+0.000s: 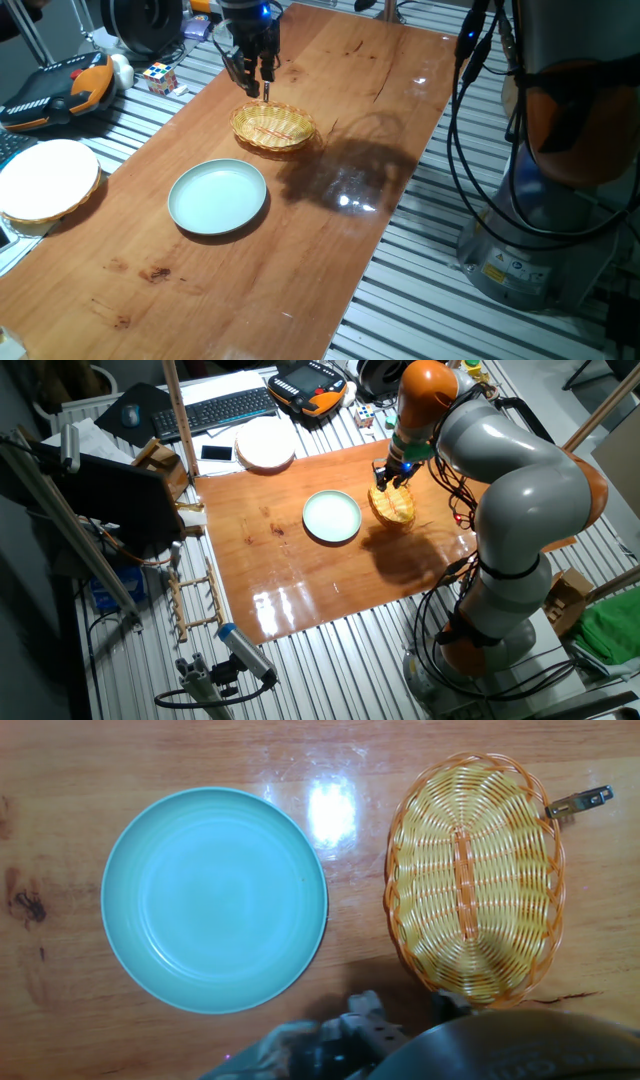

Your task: Use a clamp

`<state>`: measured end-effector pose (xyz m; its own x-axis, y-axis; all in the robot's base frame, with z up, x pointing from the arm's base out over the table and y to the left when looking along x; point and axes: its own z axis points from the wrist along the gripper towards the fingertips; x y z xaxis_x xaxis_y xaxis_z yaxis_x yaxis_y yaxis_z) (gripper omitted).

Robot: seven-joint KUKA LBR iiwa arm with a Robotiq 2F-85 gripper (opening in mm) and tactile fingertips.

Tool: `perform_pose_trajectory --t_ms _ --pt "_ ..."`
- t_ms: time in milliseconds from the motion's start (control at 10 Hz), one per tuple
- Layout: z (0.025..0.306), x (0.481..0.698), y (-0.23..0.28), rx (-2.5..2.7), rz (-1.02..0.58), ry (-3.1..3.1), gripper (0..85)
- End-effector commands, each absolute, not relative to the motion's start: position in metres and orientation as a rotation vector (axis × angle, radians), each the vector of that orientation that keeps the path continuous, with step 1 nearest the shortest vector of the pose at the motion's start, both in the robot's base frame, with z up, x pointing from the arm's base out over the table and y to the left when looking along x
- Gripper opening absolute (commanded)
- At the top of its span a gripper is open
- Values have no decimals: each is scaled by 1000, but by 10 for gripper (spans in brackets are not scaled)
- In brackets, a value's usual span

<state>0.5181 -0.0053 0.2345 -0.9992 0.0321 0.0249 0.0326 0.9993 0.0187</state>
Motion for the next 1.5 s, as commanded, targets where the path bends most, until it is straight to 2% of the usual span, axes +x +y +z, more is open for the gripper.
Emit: perform_pose_trajectory --t_ms 0,500,1400 --pt "233 519 -7 -46 -35 -3118 7" --pt "228 523 -10 -37 -45 -3120 7" --pt "195 536 -34 97 -75 -3142 7"
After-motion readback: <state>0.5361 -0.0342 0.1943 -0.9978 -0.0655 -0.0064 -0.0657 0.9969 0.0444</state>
